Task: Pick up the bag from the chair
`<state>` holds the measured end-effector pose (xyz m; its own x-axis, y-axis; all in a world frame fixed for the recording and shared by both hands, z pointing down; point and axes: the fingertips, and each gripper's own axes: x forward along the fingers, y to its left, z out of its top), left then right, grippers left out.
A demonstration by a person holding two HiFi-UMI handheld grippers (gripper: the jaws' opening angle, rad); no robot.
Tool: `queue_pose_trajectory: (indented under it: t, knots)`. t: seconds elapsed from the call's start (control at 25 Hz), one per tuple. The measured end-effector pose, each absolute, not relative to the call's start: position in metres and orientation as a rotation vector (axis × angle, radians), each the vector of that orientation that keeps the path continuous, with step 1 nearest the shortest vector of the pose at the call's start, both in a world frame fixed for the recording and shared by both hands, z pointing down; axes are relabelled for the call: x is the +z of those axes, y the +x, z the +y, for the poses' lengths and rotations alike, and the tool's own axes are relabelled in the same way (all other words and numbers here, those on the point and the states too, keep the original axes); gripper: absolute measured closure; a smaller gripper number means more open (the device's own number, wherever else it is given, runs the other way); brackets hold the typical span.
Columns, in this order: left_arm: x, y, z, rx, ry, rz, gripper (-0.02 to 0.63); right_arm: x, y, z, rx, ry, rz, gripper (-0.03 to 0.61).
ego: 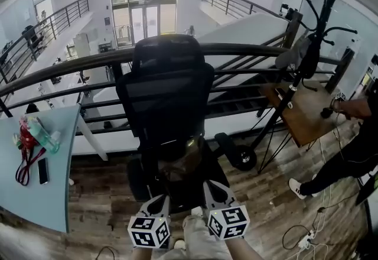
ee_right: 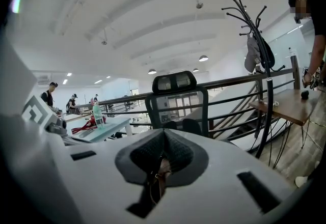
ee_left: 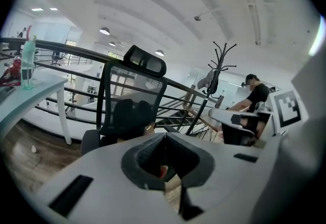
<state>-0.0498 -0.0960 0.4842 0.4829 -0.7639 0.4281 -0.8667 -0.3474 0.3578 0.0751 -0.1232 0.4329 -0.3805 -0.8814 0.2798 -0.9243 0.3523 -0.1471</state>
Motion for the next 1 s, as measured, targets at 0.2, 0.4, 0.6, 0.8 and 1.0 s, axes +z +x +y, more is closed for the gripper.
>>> queue_pose_trajectory:
  t: [0.2, 0.4, 0.6, 0.8, 1.0]
  knots:
    - [0.504, -0.052, -0.131, 0.237, 2.117, -1.384, 0.611, 0.445, 0.083, -0.168, 0.439, 1.619, -2.456, 0.578]
    - [0.527, -0.052, -0.168, 0.229, 2.062, -1.411, 0.611, 0.466, 0.083, -0.214, 0.437, 1.556, -2.449, 0.577]
    - [0.550, -0.055, -0.202, 0.227, 2.021, -1.422, 0.611, 0.491, 0.081, -0.252, 0.477, 1.508, -2.435, 0.577]
    - [0.573, -0.058, -0.230, 0.234, 1.980, -1.426, 0.611, 0.513, 0.081, -0.285, 0.490, 1.475, -2.417, 0.577]
    - [0.603, -0.064, -0.251, 0.252, 1.939, -1.432, 0.611, 0.540, 0.080, -0.314, 0.506, 1.440, -2.410, 0.577]
